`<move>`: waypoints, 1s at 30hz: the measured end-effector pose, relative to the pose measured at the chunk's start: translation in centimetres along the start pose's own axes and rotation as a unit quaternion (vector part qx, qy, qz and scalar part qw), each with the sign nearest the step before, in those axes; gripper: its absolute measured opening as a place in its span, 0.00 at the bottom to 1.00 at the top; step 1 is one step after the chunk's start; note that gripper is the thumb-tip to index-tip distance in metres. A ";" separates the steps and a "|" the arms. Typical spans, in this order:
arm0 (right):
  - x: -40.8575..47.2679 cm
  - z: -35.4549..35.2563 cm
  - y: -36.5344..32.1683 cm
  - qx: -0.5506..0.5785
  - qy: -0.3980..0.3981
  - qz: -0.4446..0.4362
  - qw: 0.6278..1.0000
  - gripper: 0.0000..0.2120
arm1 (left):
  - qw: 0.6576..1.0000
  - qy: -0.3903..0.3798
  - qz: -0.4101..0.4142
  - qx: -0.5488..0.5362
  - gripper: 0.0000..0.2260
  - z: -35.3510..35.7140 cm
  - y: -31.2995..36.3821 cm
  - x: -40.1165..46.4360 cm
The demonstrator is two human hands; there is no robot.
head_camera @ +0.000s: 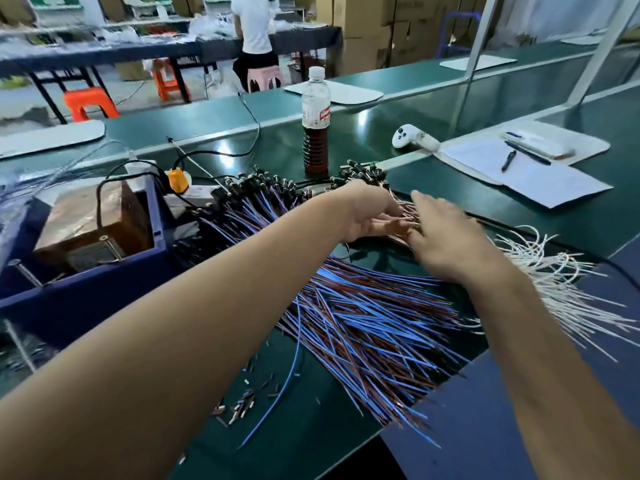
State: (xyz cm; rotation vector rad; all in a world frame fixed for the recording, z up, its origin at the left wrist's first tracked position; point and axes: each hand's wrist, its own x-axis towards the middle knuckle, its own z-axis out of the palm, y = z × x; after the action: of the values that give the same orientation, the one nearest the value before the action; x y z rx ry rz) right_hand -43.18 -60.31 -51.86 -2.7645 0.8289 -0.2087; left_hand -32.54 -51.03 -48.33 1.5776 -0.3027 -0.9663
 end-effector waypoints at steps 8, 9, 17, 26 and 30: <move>1.1 4.9 -0.6 -0.057 -0.065 0.048 0.995 0.48 | 0.997 0.016 0.070 -0.023 0.06 -3.2 -0.3 -3.9; 1.1 4.6 -0.7 -0.049 -0.063 0.052 0.995 0.49 | 0.996 -0.002 0.092 -0.008 0.05 -3.9 -0.3 -5.2; -2.3 0.4 -8.5 0.187 0.147 -0.064 0.969 0.22 | 0.937 -0.041 0.345 0.034 0.08 -15.2 -0.6 -19.5; -12.3 3.1 -25.6 0.408 0.065 -0.320 0.853 0.07 | 0.859 0.386 0.329 -0.073 0.06 -27.9 -11.2 -30.0; -15.9 6.5 -32.1 0.377 0.020 -0.412 0.829 0.05 | 0.654 0.704 0.090 0.261 0.03 -33.9 -17.0 -33.2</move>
State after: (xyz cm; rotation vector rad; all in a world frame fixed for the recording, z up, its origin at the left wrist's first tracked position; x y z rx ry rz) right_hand -38.29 -24.24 -50.32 -2.1380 -0.4495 -0.5924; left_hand -34.22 -0.76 -51.82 2.2879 0.4227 0.7639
